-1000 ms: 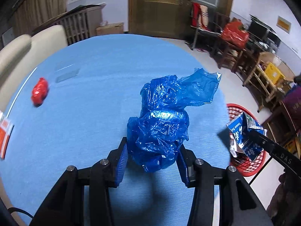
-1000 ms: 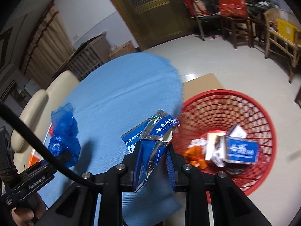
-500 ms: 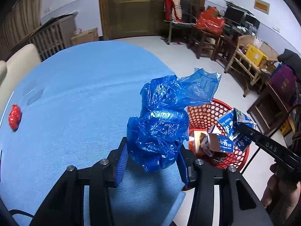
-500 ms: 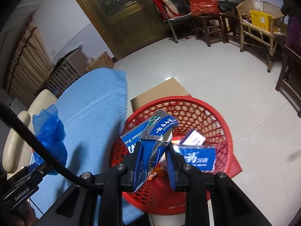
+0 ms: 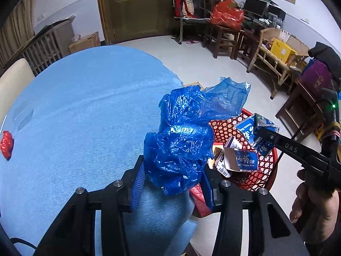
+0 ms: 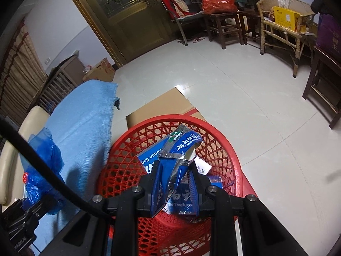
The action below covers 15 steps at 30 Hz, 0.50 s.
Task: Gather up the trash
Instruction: 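Open the right tool to drop the carton while the left tool drops the blue bag into the basket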
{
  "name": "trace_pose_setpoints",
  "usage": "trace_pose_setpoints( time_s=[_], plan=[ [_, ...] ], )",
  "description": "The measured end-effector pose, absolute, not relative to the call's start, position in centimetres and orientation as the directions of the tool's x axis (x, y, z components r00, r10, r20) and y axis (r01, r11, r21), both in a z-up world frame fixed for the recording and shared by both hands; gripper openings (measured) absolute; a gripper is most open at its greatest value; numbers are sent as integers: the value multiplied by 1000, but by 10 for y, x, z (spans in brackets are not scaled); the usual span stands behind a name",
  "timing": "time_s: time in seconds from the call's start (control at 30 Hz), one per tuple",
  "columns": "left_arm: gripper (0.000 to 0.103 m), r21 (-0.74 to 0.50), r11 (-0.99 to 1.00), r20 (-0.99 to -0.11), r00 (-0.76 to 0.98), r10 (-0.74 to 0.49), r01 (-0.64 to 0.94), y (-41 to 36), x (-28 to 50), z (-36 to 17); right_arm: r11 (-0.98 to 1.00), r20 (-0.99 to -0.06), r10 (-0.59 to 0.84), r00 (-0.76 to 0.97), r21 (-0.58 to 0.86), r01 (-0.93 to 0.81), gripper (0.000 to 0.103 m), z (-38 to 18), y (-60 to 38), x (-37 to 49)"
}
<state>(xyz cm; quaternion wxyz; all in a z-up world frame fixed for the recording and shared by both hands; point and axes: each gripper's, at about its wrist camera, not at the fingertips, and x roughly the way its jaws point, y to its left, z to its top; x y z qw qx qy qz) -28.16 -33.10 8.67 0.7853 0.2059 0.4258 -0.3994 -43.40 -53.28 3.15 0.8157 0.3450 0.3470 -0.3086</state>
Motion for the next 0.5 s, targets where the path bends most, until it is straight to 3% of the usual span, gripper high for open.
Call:
trace_pose_setpoints(
  time_s=[0.3, 0.4, 0.5],
  plan=[
    [49, -8, 574, -840, 306, -448, 819, -347, -286, 83, 574, -795, -251, 553, 337, 746, 31, 20, -546, -429],
    [49, -6, 570, -842, 303, -446, 821, -351, -289, 81, 559, -800, -257, 542, 334, 759, 76, 17, -552, -432],
    [49, -1, 567, -845, 303, -441, 824, -354, -291, 78, 559, -775, -265, 574, 362, 746, 75, 23, -553, -440]
  ],
)
